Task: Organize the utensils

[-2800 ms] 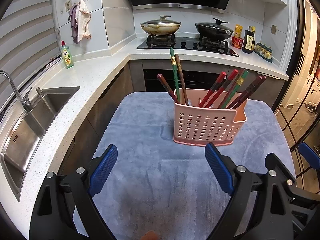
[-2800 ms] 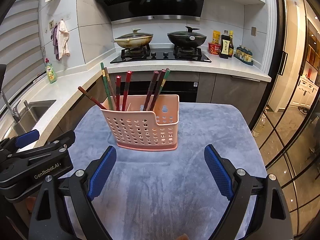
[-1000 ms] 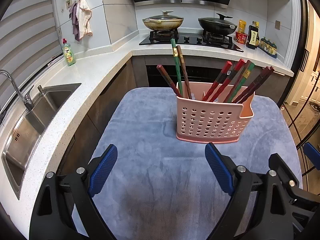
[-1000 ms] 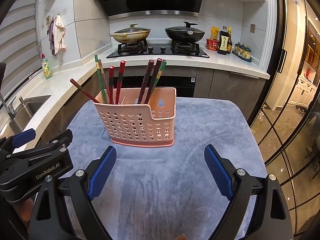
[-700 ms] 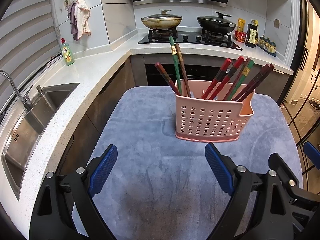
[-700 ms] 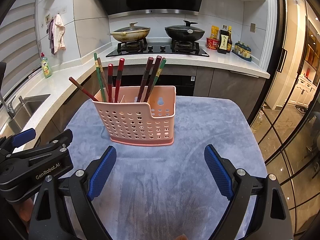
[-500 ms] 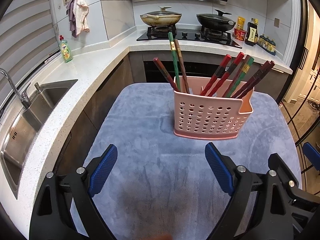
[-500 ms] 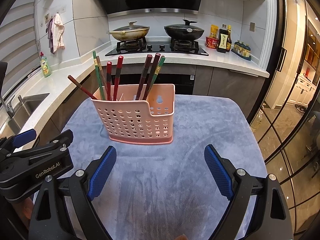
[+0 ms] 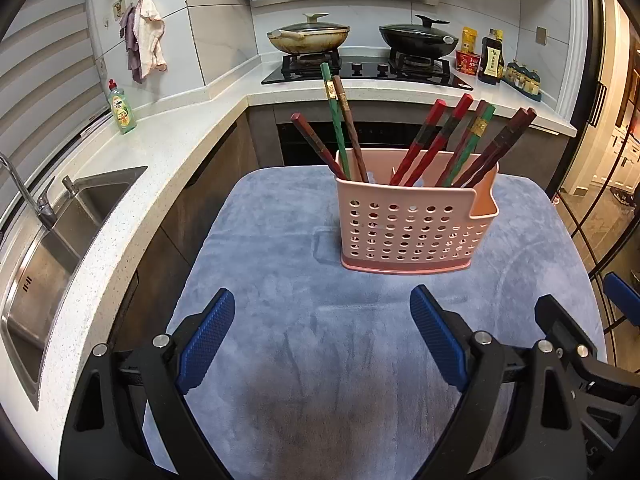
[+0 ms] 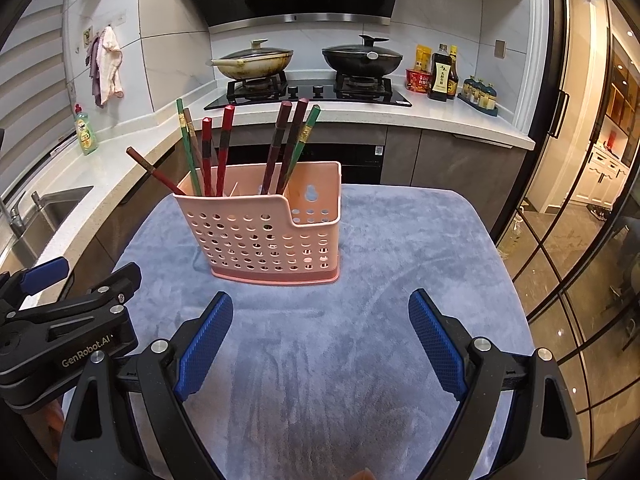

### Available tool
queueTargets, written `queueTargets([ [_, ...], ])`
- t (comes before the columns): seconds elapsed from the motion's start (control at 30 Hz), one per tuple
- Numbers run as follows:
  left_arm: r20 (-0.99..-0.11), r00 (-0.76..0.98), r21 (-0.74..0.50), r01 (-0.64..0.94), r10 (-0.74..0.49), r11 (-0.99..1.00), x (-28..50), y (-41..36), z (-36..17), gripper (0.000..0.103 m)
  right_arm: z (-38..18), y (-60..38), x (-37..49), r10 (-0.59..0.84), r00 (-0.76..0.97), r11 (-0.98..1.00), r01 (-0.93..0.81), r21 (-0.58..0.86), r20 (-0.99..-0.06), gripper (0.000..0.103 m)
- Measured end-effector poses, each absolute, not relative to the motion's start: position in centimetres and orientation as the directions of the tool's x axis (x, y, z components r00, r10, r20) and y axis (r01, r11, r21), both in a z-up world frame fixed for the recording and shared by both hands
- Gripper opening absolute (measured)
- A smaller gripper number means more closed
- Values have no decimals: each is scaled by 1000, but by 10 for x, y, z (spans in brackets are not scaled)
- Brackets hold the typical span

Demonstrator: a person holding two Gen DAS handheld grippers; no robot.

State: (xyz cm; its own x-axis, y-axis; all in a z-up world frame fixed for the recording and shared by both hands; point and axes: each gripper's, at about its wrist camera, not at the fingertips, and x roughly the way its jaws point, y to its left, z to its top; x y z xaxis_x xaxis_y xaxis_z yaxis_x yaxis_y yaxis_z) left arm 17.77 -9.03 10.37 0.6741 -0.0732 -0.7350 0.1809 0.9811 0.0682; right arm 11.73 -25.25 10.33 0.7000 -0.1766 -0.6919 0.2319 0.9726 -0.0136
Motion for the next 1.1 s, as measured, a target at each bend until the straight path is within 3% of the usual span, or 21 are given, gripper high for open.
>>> queueTargets([
  [1.1, -775, 627, 47, 180, -78, 982, 182, -89, 98, 87, 102, -254, 120, -174, 690, 971, 237, -7, -703, 86],
])
